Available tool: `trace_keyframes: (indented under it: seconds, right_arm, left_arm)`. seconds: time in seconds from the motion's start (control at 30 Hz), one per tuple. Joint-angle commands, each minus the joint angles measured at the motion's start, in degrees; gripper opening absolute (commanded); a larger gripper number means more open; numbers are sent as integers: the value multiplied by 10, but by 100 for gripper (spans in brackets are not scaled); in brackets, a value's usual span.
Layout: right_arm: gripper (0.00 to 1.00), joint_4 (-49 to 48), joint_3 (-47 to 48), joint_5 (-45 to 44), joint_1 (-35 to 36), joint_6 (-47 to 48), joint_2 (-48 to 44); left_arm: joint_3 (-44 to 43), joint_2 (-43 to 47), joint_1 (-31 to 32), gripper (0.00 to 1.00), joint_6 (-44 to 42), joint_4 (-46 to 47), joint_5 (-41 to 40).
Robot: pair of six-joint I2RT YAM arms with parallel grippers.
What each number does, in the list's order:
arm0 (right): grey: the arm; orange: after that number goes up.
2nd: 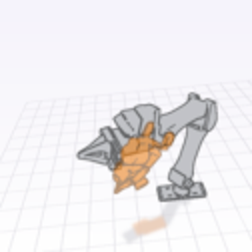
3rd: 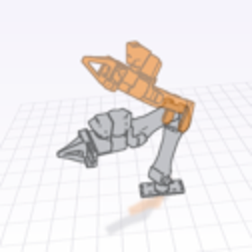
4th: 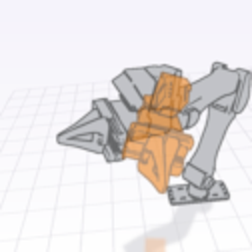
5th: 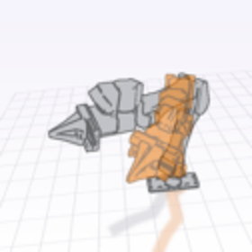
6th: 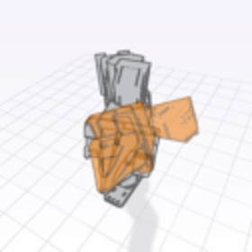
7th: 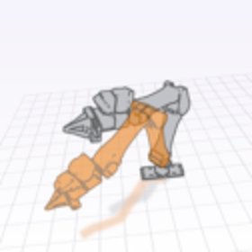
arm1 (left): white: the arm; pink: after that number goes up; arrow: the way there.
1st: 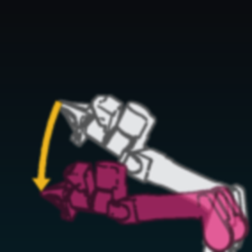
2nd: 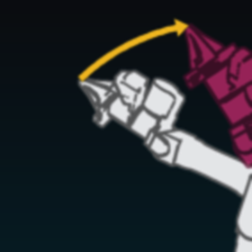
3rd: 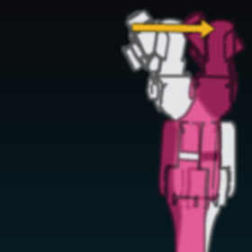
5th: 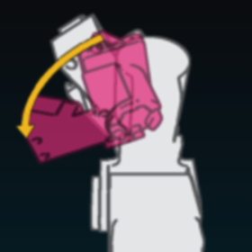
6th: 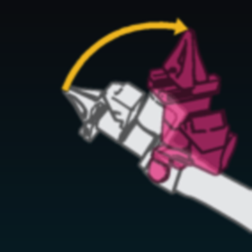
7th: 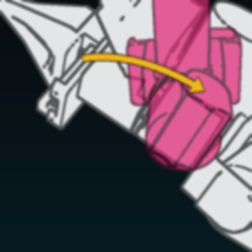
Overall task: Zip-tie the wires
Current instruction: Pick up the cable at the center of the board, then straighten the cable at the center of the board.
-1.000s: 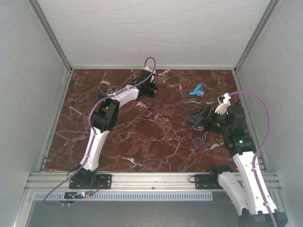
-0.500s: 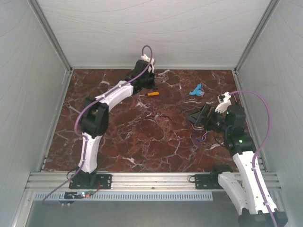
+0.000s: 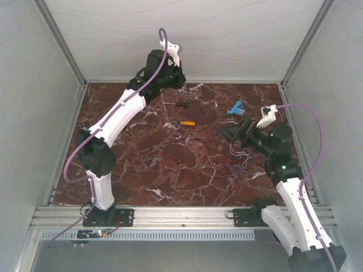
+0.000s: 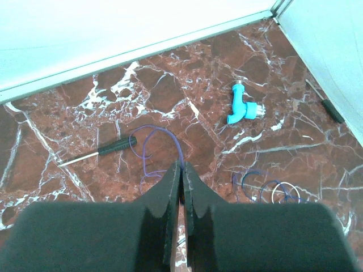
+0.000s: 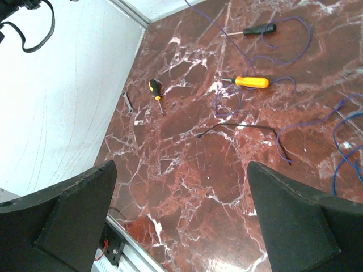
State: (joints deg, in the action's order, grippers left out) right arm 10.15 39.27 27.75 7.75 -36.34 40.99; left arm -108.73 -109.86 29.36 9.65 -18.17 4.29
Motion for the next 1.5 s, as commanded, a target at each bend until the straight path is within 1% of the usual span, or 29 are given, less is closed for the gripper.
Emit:
trace_keyframes:
  seconds: [0.0, 0.07, 0.13, 0.2, 0.33, 0.4, 0.47, 0.57, 0.63, 0.73, 0.8, 0.93, 1.07, 1.23, 1.3, 1.37, 1.47]
  right_arm:
    - [98, -110, -11, -16, 23, -10, 8]
    - [98, -135, -17, -24, 35, -9, 12]
    - [98, -162, -26, -36, 50, -4, 15]
    - [98, -187, -32, -51, 71, 13, 18]
    - [97, -216, -34, -119, 124, 83, 26]
    - [97, -238, -39, -153, 149, 118, 28]
    - [97, -276, -53, -188, 170, 150, 29]
    - [97, -331, -66, -215, 195, 205, 36]
    - [96, -351, -64, -224, 204, 236, 46]
    - [97, -373, -50, -225, 206, 259, 65]
    - [97, -391, -42, -219, 207, 270, 76]
    - [97, -393, -15, -186, 209, 294, 87]
    - [97, -425, -15, -157, 219, 309, 90]
    - [97, -540, -54, -137, 257, 334, 123]
    - [97, -572, -60, -140, 275, 349, 151]
    - [97, -603, -57, -155, 292, 342, 181]
    - [97, -647, -50, -217, 320, 319, 228]
  left_arm:
    - [-57, 48, 1, 0, -22, -40, 28]
    - [-73, 63, 1, 0, -30, -55, 47]
    - [-65, 91, 1, 0, -37, -56, 62]
    - [-19, 132, 1, 0, -34, -26, 60]
    - [67, 215, 1, 0, -5, 57, 64]
    - [78, 238, 1, 0, 4, 81, 69]
    - [64, 247, -4, 0, 16, 85, 86]
    - [32, 251, -15, 0, 23, 85, 108]
    - [-2, 246, -16, 0, 12, 82, 97]
    - [-84, 225, -16, 0, 3, 63, 99]
    - [-108, 221, -16, 0, 3, 71, 110]
    - [-98, 232, -16, 0, 1, 98, 132]
    - [-87, 242, -15, 0, 23, 121, 166]
    - [-78, 254, -12, 0, 42, 140, 196]
    - [-78, 257, -11, 0, 46, 143, 202]
    - [-78, 261, -7, 0, 46, 142, 203]
    - [-77, 266, 3, 0, 43, 143, 202]
